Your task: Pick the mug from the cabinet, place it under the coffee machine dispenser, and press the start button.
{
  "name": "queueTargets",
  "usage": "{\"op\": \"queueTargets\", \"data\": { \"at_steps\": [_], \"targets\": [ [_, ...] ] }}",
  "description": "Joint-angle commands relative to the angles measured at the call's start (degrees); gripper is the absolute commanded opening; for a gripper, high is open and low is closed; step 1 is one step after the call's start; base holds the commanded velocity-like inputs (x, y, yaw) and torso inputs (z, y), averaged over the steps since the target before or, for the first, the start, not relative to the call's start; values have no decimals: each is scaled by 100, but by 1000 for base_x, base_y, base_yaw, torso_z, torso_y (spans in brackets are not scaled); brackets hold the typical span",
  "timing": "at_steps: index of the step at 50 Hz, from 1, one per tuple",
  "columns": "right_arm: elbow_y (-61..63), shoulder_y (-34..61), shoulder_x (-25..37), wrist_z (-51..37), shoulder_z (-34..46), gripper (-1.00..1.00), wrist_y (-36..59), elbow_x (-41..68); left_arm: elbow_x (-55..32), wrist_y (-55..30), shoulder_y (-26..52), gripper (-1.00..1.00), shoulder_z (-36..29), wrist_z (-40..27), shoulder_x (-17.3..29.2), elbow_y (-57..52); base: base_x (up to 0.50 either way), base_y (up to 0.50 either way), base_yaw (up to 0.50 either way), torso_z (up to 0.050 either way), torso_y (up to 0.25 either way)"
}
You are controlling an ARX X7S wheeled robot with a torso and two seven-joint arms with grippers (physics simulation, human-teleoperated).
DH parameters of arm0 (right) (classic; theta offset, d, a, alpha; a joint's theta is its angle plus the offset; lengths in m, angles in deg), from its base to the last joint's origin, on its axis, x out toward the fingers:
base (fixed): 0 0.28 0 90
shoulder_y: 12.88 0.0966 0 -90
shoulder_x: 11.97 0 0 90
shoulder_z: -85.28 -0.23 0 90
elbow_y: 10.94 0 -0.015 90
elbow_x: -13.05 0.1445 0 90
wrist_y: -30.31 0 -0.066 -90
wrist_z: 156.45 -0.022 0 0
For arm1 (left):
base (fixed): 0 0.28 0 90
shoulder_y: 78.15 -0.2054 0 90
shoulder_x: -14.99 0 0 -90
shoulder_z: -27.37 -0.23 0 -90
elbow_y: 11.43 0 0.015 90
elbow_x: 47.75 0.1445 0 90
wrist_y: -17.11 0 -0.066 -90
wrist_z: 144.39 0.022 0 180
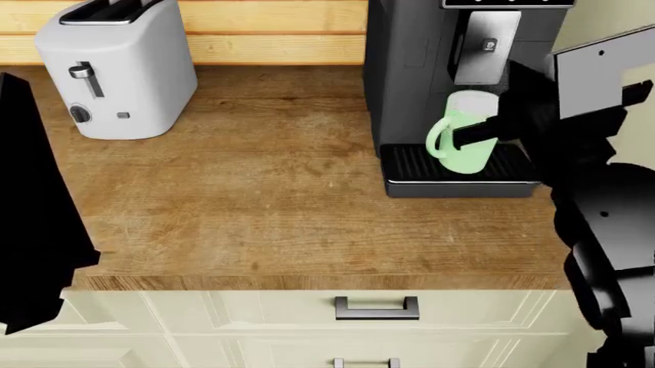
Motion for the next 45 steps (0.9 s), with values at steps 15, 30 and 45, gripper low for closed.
{"op": "queueTargets", "data": {
  "at_steps": [15,30,45],
  "targets": [
    [3639,-1498,244,195,-2523,100,1132,1354,-16,237,-933,100,1222,218,163,44,0,0,0,0,0],
    [4139,-2308,1482,-1258,-3773,100,-751,3560,-862,323,-2127,100,3691,999,-379,0,0,0,0,0,0],
    [4109,-3713,2396,-2307,-4168,100,-3031,4033,-1858,492,-2274,100,4781,1223,-572,6,0,0,0,0,0]
  ]
}}
